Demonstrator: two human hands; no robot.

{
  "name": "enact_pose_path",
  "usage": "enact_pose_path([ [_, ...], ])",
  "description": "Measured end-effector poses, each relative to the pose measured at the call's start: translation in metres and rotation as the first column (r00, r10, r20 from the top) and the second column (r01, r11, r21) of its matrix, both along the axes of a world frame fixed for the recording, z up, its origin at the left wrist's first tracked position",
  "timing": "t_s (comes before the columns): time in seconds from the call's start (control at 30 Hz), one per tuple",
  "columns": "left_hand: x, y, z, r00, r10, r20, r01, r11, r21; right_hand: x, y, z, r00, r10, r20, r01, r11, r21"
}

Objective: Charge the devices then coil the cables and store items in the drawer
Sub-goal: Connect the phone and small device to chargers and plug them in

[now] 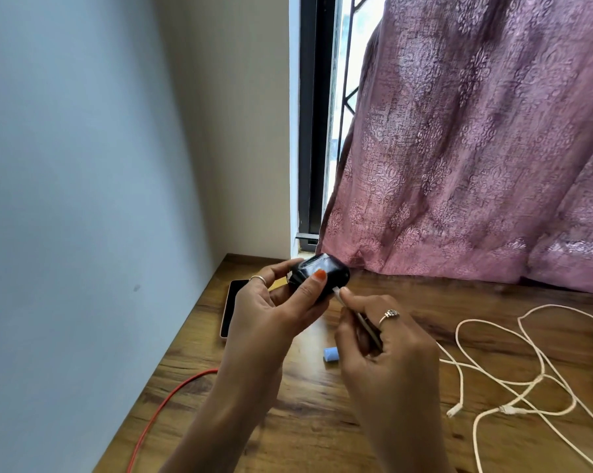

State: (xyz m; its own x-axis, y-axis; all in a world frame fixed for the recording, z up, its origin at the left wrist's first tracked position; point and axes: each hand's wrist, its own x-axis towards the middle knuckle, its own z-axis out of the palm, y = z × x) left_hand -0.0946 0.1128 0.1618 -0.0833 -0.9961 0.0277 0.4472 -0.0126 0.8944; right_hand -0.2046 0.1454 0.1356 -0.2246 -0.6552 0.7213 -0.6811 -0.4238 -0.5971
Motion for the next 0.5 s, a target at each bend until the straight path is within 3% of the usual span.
enact_pose_path([
  [0.27,0.002,-0.005,-0.002,0.991,0.016,0.136,-0.01,0.999,-0.047,-0.004,0.001,-0.006,0.996,0.067,-0.06,-0.07,0.996,-0.049],
  [0.5,-0.007,-0.003,-0.008,0.971,0.128,0.201,-0.118,0.991,-0.063,-0.001,0.006,-0.015,0.993,0.071,-0.098,-0.082,0.99,-0.114],
])
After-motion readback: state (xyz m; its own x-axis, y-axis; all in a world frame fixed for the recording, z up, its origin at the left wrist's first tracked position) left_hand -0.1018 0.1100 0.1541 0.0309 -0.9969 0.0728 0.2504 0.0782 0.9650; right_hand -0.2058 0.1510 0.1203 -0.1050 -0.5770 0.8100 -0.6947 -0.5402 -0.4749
